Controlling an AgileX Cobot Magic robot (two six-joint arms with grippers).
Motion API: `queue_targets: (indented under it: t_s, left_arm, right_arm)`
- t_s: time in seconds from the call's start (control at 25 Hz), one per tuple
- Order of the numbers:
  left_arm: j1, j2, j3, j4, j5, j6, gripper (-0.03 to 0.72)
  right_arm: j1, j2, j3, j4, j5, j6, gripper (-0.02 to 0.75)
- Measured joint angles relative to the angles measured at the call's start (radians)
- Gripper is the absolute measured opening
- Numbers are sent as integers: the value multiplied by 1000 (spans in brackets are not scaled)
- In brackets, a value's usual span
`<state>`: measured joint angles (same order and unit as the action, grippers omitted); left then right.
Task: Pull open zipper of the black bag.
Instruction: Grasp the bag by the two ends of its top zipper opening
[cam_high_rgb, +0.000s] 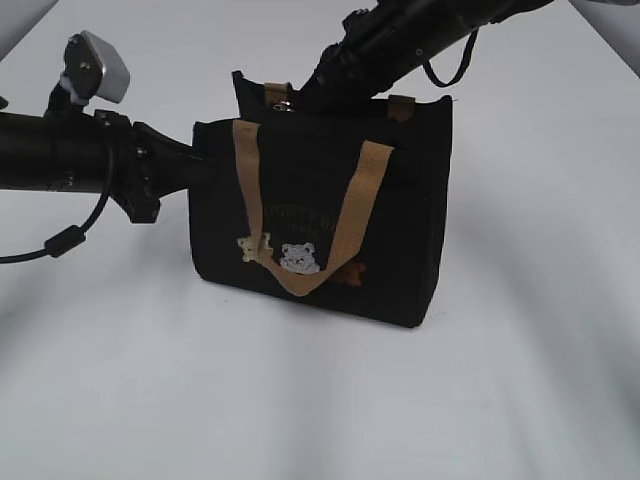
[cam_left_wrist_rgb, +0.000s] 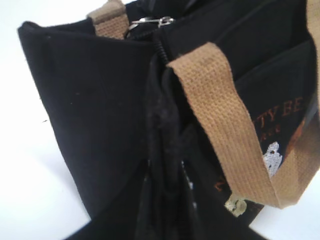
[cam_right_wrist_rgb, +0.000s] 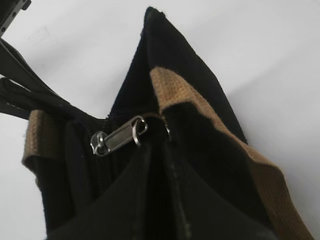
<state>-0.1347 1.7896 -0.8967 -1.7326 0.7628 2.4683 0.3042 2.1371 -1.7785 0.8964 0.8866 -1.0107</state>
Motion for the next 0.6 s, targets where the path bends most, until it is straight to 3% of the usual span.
queue_targets:
  t_s: [0.36, 0.6]
  left_arm:
    - [0, 0, 0, 0, 0, 0, 87]
    - [0, 0, 0, 0, 0, 0, 87]
  right_arm:
    - [3, 0, 0, 46, -1, 0, 113]
    - [3, 0, 0, 61, 5, -1, 181]
